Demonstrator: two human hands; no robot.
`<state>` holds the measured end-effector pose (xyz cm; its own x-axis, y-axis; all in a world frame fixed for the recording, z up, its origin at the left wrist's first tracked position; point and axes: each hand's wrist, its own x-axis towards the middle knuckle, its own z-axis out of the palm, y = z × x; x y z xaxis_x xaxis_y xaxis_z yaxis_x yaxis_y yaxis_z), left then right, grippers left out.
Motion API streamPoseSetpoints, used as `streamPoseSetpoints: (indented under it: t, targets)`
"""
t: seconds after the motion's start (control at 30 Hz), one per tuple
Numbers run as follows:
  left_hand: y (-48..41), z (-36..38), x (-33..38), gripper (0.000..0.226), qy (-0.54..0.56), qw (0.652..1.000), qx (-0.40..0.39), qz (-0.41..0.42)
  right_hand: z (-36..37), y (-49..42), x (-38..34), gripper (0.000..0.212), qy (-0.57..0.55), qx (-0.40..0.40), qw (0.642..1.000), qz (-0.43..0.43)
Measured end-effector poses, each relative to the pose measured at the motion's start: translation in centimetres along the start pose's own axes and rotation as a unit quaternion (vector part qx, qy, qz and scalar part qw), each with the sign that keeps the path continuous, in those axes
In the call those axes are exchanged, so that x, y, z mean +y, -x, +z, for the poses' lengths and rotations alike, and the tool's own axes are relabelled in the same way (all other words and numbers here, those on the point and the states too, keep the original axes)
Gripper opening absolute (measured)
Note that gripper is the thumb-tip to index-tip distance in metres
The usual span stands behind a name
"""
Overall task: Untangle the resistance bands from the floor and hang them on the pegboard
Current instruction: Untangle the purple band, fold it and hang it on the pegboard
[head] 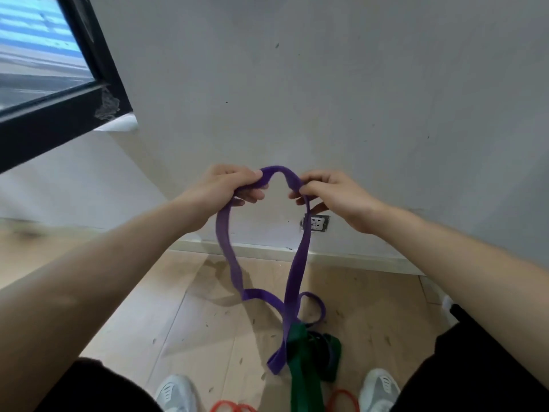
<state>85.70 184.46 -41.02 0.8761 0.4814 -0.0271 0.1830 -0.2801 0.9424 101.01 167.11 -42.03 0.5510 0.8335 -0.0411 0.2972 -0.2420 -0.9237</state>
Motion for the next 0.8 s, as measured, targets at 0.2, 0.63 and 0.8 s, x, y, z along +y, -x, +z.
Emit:
streamPoseSetpoints:
  t: [0.2, 0.63, 0.8]
  targets:
    - [0.3, -1.2, -1.5, 0.032, -0.042, 0.998, -0.037, -0.02, 0.2, -0.7, 1.1, 0.025, 0.025, -0.065, 0.995, 0.065]
    - [1.0, -1.2, 0.1, 0.023, 0.124, 0.988, -0.073, 0.053, 4.1, -0.9, 0.6, 0.028, -0.047, -0.153, 0.987, 0.001]
    - [1.2, -2.1, 1.6, 0.014, 0.247, 0.966, -0.045, 0.064, 4.2, -1.4, -0.4, 0.046, -0.162, -0.217, 0.963, 0.003]
